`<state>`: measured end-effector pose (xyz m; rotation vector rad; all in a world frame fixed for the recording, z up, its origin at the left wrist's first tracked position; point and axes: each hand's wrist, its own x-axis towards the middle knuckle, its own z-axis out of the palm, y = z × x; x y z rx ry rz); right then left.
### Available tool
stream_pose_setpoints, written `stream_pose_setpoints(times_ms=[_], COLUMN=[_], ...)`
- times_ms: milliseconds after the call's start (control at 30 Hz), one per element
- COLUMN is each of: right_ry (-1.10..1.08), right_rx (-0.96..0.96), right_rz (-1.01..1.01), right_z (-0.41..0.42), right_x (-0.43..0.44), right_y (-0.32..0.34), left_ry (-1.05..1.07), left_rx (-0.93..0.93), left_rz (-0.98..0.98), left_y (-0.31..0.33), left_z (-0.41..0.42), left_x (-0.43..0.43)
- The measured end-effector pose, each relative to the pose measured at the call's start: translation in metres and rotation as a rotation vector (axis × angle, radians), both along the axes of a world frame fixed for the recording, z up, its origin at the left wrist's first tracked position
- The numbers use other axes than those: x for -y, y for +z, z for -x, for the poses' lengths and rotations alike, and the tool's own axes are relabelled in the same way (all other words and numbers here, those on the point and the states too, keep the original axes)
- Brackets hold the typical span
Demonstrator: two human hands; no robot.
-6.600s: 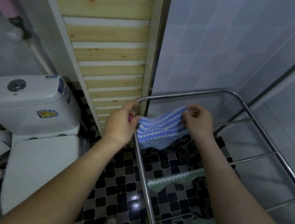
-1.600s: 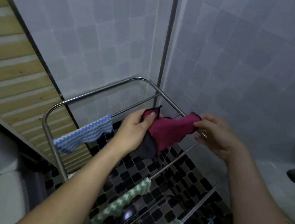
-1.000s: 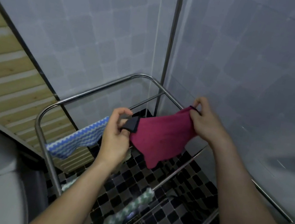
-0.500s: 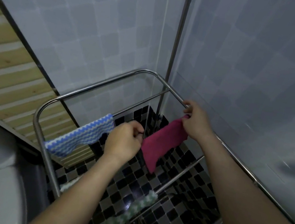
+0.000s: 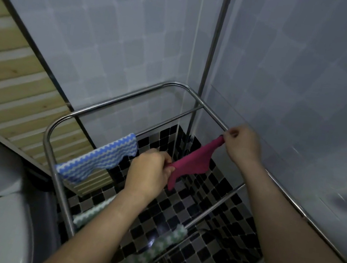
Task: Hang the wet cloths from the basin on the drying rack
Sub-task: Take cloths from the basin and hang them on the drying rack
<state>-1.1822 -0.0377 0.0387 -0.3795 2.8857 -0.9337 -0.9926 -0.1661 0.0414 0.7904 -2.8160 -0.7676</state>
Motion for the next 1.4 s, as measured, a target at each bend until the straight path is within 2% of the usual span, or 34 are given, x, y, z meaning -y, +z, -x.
stream_pose_setpoints(times_ms=[133, 267, 500, 733, 833, 967, 1067, 1233, 1400], right_ry=[-0.063, -0.079, -0.092, -0.069, 0.029, 0.292, 0.334, 0.362, 0.537], right_rx=[0.137, 0.141, -0.055, -0.149, -0.189, -0.21, -0.222, -0.132, -0.12], right_rz=[-0.052, -0.041, -0.174, -0.123, -0.069, -0.173, -0.232, -0.341, -0.259], right_z=[-0.003, 0.0, -0.002, -0.005, -0.007, -0.02, -0.028, -0.039, -0.073], right_x=[0.0, 0.003, 0.0, -0.002, -0.004, -0.007, -0.008, -0.009, -0.011], right_y=[-0.008, -0.012, -0.006, -0.008, -0.008, -0.012, -0.009, 0.004, 0.011], left_ry=[-0.022, -0.067, -0.043, -0.051, -0.067, -0.064, -0.048, -0.011, -0.026], left_rx=[0.043, 0.015, -0.077, -0.093, -0.077, -0.059, -0.056, -0.095, -0.147], left_rz=[-0.015, -0.015, -0.034, 0.022, 0.047, 0.051, 0.048, 0.093, 0.129], left_y=[-0.002, -0.003, -0.005, -0.009, -0.012, -0.011, -0.011, -0.012, 0.0], left_z=[-0.003, 0.0, 0.004, 0.003, 0.0, -0.006, -0.01, -0.032, -0.069], left_x=[0.0, -0.001, -0.003, -0.004, -0.003, -0.003, -0.006, -0.006, -0.016])
